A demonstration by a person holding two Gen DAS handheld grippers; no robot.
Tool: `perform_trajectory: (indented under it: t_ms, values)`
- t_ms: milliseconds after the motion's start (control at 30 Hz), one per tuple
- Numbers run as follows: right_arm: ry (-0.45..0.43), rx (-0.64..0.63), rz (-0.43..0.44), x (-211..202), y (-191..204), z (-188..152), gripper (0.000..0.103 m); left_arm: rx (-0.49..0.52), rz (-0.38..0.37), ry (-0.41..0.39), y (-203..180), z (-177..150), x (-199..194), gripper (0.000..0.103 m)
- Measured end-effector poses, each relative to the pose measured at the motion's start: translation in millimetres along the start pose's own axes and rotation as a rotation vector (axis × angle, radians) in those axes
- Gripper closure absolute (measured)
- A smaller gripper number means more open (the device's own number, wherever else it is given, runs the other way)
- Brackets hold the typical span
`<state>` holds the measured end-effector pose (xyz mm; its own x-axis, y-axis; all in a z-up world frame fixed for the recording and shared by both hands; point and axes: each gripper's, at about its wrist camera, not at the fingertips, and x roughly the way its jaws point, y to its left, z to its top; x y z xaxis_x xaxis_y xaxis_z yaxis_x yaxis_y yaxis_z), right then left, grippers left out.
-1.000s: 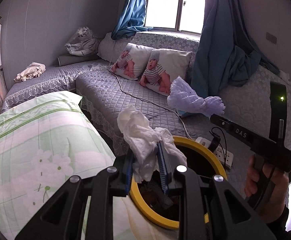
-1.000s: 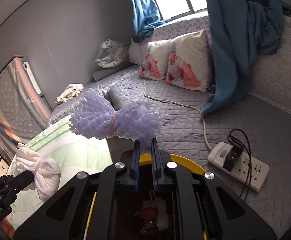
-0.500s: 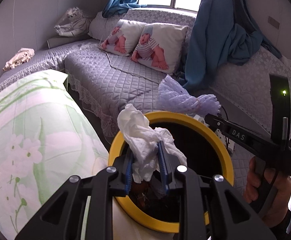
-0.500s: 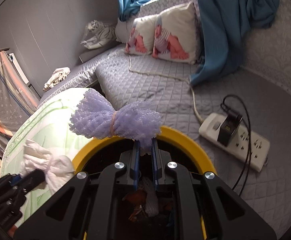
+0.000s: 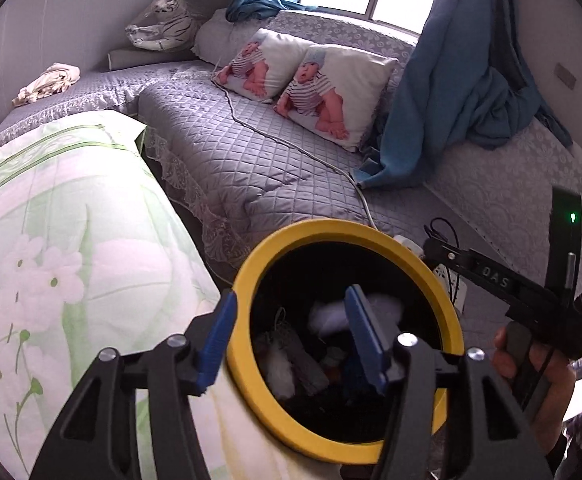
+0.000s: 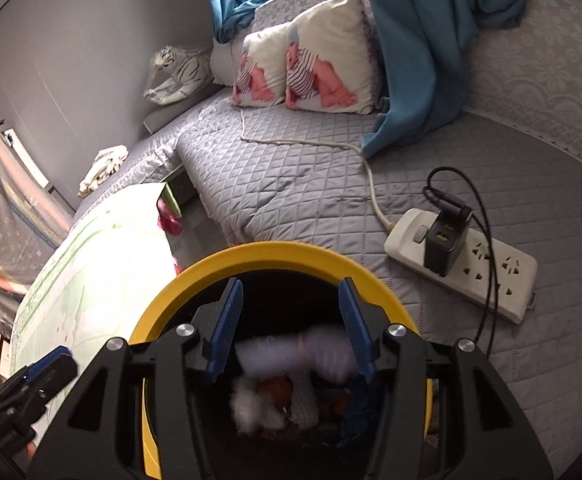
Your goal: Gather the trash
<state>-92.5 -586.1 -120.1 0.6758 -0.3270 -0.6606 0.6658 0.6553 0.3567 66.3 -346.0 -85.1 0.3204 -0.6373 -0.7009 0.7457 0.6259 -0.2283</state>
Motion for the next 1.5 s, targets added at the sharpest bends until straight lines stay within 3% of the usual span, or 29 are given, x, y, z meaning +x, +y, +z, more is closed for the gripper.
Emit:
perform_trajectory:
  t_ms: [300,567,700,900,1033,1233,1367,1500]
  values:
    - [-0.024,-0.034,-0.005,-13,18,4,0.055,-0.055,0.093,-0.110,43,10,-44,0.041]
    - [-0.082,-0.163,0.100,-35,93,5,0.054,-0.118,0.264,-0.238,106,2,-114,0.039]
    - [-0.114,-0.243,0.165,-48,144,-1,0.043,-0.165,0.378,-0.324,140,-5,-158,0.032]
    - [-0.145,-0.359,0.267,-64,220,-19,0.021,-0.234,0.520,-0.455,181,-21,-224,0.012]
    - [-0.151,-0.419,0.330,-76,264,-36,0.015,-0.249,0.627,-0.510,191,-39,-257,0.008]
    - [-0.187,-0.452,0.391,-98,304,-61,0.009,-0.283,0.688,-0.538,202,-62,-296,0.008]
    - [-0.236,-0.462,0.415,-115,312,-75,0.008,-0.266,0.744,-0.582,195,-74,-316,0.008]
    - [-0.275,-0.475,0.426,-127,311,-90,0.008,-0.260,0.748,-0.613,181,-88,-328,0.008]
